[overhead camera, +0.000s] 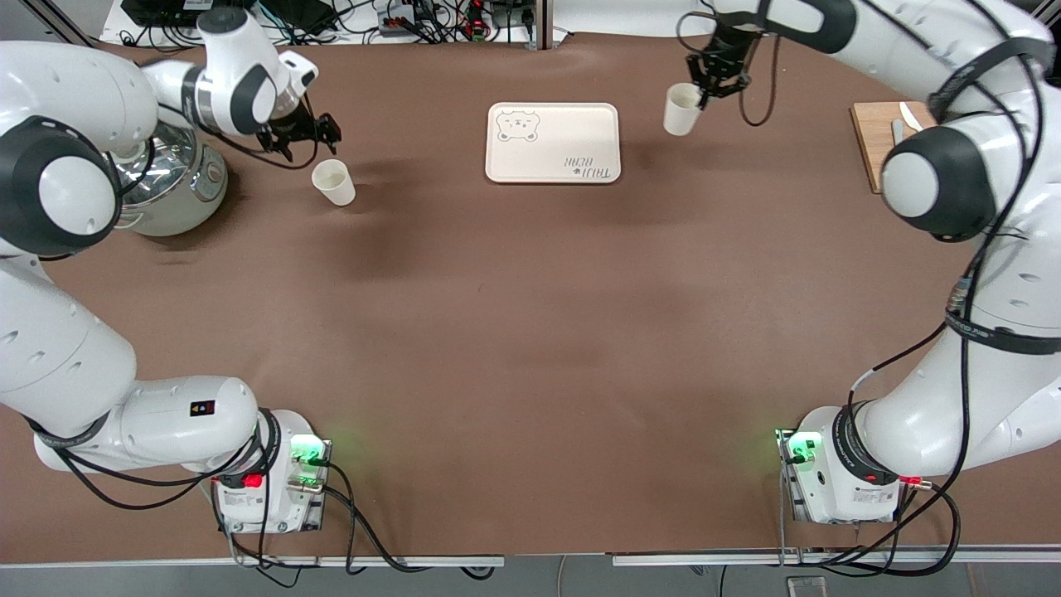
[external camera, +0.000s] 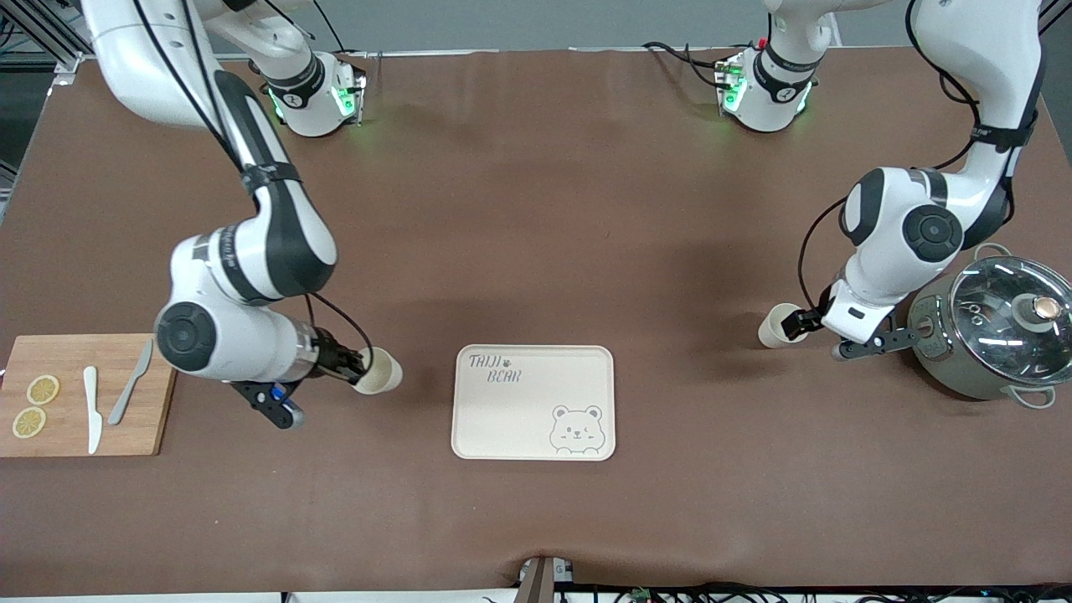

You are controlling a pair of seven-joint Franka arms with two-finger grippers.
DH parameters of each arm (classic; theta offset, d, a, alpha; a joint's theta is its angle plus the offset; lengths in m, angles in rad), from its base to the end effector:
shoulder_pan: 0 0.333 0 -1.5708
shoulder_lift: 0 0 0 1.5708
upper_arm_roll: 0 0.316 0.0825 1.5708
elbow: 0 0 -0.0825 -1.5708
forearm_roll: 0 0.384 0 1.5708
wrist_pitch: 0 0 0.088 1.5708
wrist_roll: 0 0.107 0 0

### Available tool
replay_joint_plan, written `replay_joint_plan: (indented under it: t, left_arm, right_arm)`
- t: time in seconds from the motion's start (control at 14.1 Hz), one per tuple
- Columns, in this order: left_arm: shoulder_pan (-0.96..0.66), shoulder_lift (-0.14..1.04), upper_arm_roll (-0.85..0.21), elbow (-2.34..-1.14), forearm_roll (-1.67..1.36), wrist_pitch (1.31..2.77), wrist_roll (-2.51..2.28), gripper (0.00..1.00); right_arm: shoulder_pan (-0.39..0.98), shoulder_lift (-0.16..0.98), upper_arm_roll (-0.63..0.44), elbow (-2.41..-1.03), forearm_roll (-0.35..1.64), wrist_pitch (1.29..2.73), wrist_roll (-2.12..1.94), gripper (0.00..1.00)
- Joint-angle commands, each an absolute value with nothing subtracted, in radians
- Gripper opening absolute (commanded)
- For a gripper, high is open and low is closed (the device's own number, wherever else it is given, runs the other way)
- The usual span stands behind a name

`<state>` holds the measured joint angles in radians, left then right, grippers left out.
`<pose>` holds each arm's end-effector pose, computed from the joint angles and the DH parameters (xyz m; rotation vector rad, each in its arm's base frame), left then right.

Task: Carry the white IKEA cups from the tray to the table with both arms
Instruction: 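Grasp the second cup with the right gripper while the left gripper carries its cup, then set the cup beside the pot with the left gripper while the right gripper carries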

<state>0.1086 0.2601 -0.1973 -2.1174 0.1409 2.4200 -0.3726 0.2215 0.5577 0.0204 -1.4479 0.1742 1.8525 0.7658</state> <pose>0.5769 -0.0487 0.2967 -3.0938 -0.2917 -0.0913 0.6686 0.1765 0.3526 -2.9142 0.8817 0.3331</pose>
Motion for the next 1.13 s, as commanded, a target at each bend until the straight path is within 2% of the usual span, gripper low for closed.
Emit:
replay_joint_plan:
  t: [0.0, 0.14, 0.42, 0.78, 1.06]
  left_arm:
    - [0.118, 0.221, -0.232, -2.014, 0.153, 2.257, -0.335, 1.0]
    - [0.115, 0.206, -0.244, -1.926, 0.153, 2.157, -0.302, 1.0]
    - [0.12, 0.186, -0.253, -1.775, 0.152, 1.979, -0.189, 1.0]
    - [0.121, 0.097, -0.252, -1.758, 0.133, 1.869, -0.129, 1.0]
    - [0.123, 0.023, -0.242, -1.743, 0.08, 1.797, -0.091, 1.0]
  right_arm:
    - [0.14, 0.379, 0.031, -1.717, 0.172, 1.919, 0.553, 0.0]
    - [0.054, 0.298, 0.031, -1.863, 0.172, 1.983, 0.351, 0.0]
    - [-0.101, 0.218, 0.031, -1.979, 0.135, 1.983, 0.079, 0.0]
    - [-0.293, 0.192, 0.031, -2.091, 0.098, 2.064, -0.228, 0.0]
    - [-0.299, 0.173, 0.032, -2.213, 0.1, 2.201, -0.233, 0.0]
